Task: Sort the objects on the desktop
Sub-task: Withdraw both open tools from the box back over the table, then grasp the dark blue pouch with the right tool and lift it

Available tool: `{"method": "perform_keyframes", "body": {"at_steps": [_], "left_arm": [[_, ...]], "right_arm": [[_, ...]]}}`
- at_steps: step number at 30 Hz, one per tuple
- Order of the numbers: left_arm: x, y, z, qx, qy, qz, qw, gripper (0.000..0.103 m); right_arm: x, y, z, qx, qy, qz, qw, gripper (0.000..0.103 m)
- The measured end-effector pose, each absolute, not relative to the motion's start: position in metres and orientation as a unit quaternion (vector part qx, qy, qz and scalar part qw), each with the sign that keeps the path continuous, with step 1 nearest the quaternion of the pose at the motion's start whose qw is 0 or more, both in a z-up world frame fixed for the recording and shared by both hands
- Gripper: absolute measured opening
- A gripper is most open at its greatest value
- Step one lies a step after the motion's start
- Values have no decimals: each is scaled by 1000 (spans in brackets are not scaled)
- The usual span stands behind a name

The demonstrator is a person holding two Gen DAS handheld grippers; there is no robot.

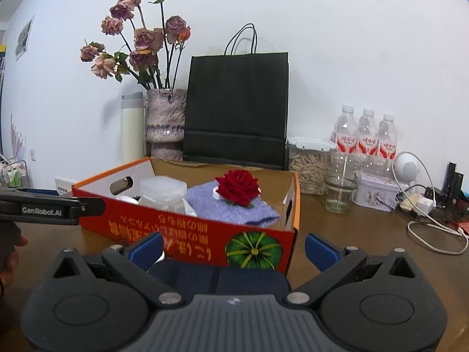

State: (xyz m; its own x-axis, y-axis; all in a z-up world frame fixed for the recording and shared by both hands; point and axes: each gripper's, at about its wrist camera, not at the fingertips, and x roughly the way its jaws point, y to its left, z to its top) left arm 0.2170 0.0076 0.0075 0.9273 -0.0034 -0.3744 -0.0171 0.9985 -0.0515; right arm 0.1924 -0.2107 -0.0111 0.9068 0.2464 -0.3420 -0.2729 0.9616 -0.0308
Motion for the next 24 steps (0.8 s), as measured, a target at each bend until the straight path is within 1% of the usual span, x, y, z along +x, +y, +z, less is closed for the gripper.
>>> {"method": "perform_keyframes", "body": {"at_steps": [17,24], "left_arm": [[199,9,2,-16,216,0,976,103],[199,26,4,-23,218,8,976,103]], "right_arm": [[184,-202,-22,-48,221,137,964,103],[201,-170,-20,-51,247,161,954,103]]}}
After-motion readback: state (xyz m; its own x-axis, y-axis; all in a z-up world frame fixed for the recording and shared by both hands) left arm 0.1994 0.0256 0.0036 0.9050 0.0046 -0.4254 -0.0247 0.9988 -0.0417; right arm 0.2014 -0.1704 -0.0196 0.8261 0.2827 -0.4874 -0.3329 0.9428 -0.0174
